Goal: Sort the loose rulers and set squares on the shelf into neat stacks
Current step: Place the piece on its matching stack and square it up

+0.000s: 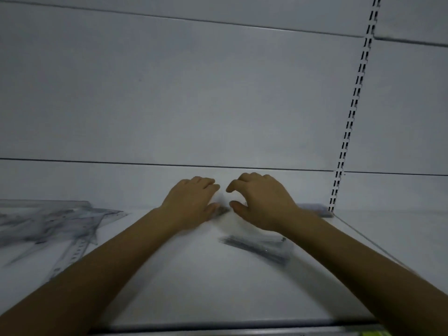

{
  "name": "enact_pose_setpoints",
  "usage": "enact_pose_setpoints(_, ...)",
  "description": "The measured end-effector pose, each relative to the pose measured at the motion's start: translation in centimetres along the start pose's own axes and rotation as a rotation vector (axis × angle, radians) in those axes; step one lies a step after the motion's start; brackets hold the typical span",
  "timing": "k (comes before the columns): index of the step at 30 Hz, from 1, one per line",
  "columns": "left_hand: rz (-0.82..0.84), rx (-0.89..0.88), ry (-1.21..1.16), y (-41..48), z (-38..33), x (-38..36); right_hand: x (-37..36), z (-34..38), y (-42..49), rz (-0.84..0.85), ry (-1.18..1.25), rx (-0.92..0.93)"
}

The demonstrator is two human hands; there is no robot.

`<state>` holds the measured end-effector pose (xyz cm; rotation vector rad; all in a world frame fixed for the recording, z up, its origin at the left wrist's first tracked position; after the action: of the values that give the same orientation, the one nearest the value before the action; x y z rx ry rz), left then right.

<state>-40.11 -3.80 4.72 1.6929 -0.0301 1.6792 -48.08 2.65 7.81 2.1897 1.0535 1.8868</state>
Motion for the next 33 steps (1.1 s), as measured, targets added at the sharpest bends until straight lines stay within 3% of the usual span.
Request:
enact_pose_setpoints(5, 0.138, 0.018, 0.143, -4.4, 9.0, 2.2, -4.4, 8.2, 4.9, 0.375, 0.111, 0.079)
enact_pose_setpoints(7, 0.227, 0.092, 0.135, -7.2, 14.5, 2.1, -6.4, 11.9, 6.4, 0.537, 0.158, 0.107)
enact_pose_setpoints(9, 0.352, 0.216, 0.062, -10.6, 20.4, 1.4, -7.3, 15.3, 8.2, 0.585, 0.142, 0.139)
enact_pose_setpoints(13, 0.503, 0.413, -0.118, -17.0, 29.3, 0.2, -7.8, 20.1, 12.1, 0.51, 0.175, 0.127)
enact_pose_setpoints(17, 0.595, 0.412, -0.108, -20.1, 32.4, -1.4, -9.0, 22.1, 14.9, 0.505, 0.115, 0.04)
enact_pose_setpoints(22, 0.487, 0.316, -0.094, -18.5, 32.7, -1.6, -9.0, 21.6, 16.6, 0.533, 0.065, -0.113)
enact_pose_setpoints(25, 0.434, 0.234, -0.175, -16.9, 31.8, -1.8, -9.5, 22.3, 16.8, 0.487, 0.288, -0.152)
enact_pose_setpoints(29, 0.298, 0.194, -0.347, -16.2, 32.0, -2.5, -10.4, 24.4, 15.4, 0.289, 0.611, -0.125)
enact_pose_setpoints(33, 0.199, 0.112, -0.36, -15.8, 32.2, -2.0, -9.8, 24.1, 15.1, 0.101, 0.469, -0.091)
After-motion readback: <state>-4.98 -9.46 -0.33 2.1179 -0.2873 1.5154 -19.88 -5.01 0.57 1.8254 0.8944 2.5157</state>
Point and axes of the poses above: each hand's wrist, its own y-axis towards the middle knuckle, its own x-axis out of the back of the hand, z = x × y, the point moved 9 cm from there along y, towards the middle knuckle, and after that the axes turned 9 degrees about x, right-handed, at the moved point
